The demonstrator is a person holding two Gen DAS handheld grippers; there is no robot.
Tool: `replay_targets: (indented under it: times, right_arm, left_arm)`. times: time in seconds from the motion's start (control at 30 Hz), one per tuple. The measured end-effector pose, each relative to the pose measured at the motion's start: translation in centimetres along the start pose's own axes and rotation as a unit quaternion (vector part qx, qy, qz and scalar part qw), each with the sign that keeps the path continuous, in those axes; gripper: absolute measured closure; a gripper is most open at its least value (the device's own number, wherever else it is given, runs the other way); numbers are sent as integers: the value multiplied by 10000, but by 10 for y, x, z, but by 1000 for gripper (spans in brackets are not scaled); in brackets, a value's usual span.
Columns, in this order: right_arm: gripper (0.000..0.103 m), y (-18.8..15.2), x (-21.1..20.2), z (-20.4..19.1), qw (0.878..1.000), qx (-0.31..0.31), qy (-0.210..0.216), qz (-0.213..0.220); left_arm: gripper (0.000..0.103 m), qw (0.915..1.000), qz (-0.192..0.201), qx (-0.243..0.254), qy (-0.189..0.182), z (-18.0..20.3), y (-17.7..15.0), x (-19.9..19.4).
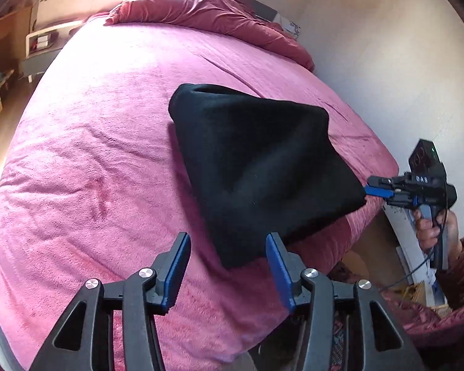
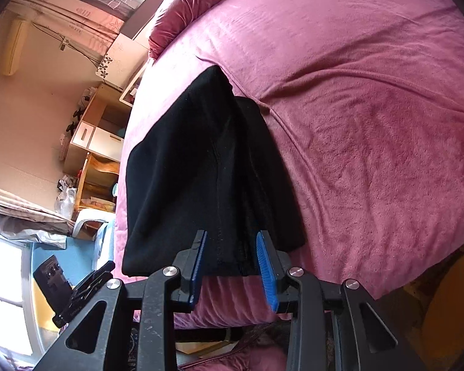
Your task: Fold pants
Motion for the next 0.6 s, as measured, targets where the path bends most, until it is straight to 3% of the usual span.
replay_targets:
  times: [0.23, 0.37, 0.47, 0.6]
  right_arm:
    - [72, 4, 19, -5, 9994, -109, -315, -55]
    - [93, 3, 19, -7, 9986, -230, -482, -17]
    - [98, 2, 15, -10, 9973, -398, -611, 44]
    - [99, -1, 13, -10, 9944, -553, -902, 57]
  left_arm:
    - [49, 9969, -266, 643, 372, 27, -5, 28]
    - [49, 9946, -328, 575, 794, 29, -4, 44]
    - [70, 9975, -274, 269, 591, 23, -6, 45]
    - [83, 9950, -297, 633, 708, 30, -15, 43]
Point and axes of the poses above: each gripper's, at about its wrist camera, not at the fingertips, and x roughly the way its jaws point, z to its right, y to its top, the point moved 2 cm from there along x, roughly the way its jaws point, and after that the axes turned 2 degrees about -z, right-handed, at the moved point
